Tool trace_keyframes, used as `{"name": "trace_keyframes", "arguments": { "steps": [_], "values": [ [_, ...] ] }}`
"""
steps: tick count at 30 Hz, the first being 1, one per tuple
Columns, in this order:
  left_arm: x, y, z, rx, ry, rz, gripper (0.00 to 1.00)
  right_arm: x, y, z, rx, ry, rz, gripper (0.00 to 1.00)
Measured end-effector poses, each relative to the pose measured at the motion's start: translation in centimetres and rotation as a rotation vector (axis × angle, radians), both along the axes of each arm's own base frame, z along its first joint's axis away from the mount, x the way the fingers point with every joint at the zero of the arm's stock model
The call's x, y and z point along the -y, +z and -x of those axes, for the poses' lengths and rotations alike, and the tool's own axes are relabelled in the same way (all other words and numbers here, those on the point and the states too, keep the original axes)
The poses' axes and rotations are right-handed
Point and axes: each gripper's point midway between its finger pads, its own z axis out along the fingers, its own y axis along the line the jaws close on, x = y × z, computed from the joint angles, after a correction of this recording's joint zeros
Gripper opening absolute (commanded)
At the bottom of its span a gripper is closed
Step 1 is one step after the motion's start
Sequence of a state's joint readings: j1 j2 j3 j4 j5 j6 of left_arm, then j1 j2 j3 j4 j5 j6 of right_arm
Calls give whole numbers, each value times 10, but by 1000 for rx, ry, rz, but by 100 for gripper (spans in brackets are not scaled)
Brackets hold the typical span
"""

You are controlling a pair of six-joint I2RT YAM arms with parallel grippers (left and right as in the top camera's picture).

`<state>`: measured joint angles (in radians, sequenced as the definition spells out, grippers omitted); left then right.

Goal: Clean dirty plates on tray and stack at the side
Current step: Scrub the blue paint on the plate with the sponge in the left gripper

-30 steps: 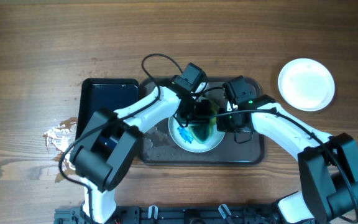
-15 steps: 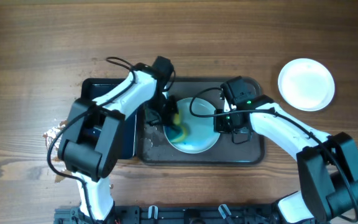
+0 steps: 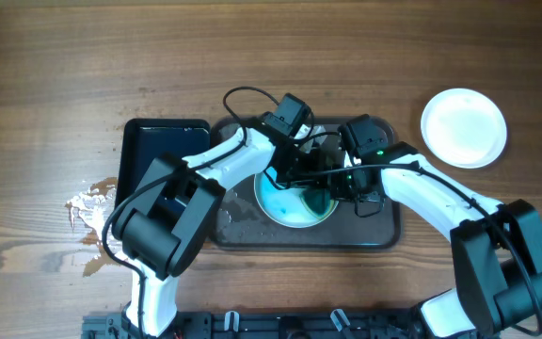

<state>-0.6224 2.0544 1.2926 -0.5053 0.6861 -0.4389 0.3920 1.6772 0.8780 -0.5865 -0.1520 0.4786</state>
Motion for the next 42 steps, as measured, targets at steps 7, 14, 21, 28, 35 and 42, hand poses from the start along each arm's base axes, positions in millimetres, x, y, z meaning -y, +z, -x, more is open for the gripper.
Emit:
{"name": "trace_keyframes", "arguments": {
  "steps": [7, 14, 21, 28, 35, 42],
  "values": [
    [-82, -21, -32, -96, 246, -233, 4, -1, 0, -1, 4, 2, -3, 4],
    [-147, -19, -46, -99, 372, -427, 4, -19, 6, -4, 21, 34, -65, 4],
    [-77, -13, -21, 35, 44, -242, 4, -5, 2, 0, -2, 10, -14, 4],
    [-4, 3, -7, 57, -55, 55, 4, -2, 2, -2, 6, 5, 2, 4],
    [-80, -20, -45, -6, 201, -194, 4, -2, 2, -2, 6, 6, 1, 4],
    [-137, -19, -32, -102, 271, -412, 4, -8, 3, -1, 3, 16, -24, 4]
  ]
}}
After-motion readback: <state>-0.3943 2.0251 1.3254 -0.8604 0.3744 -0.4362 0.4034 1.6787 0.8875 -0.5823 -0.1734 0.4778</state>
